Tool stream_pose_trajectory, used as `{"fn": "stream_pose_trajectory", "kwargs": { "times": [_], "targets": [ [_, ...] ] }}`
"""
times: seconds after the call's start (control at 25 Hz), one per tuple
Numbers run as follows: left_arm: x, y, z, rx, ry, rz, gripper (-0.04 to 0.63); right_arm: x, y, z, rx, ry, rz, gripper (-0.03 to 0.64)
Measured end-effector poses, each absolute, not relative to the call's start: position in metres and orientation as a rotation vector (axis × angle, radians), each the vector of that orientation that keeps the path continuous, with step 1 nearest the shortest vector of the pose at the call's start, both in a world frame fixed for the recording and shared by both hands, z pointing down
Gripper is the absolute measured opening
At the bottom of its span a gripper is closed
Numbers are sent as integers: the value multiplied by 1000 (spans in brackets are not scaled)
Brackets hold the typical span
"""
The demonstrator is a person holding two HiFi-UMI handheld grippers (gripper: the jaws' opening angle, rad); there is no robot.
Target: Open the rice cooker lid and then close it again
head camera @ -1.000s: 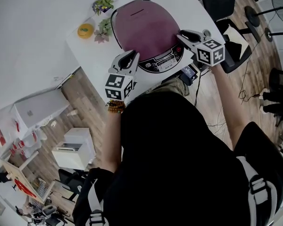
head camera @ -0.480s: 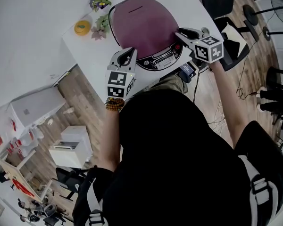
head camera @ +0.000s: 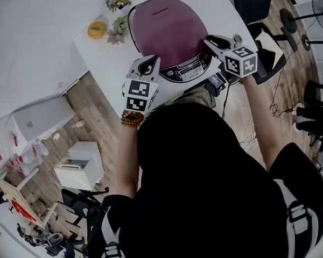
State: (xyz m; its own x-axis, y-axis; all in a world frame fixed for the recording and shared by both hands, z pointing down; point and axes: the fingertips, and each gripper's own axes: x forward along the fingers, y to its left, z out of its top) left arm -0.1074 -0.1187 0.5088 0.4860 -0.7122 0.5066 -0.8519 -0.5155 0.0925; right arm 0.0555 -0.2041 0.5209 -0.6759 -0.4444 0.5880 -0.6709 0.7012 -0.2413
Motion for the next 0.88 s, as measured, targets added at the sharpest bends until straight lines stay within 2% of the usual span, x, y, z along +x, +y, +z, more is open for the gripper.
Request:
{"fn": "stream_pose_trajectory", "kwargs": {
  "times": [0.24,0.44,0.6,0.88],
  "targets": [
    [-108,-118,510,2417,-1276,572,26,54,-203,521,823,-2400,605,110],
    [-115,-120,507,2349,-1126,390,28,53,-203,520,799,-2397,545,110],
    [-136,-130,486,2380,-1319,400,28,48,-199,514,747,-2385,307,86],
    [-156,-158,402,2450,-1611,156,28,23,-214,443,798,-2514,78,86]
  ]
}}
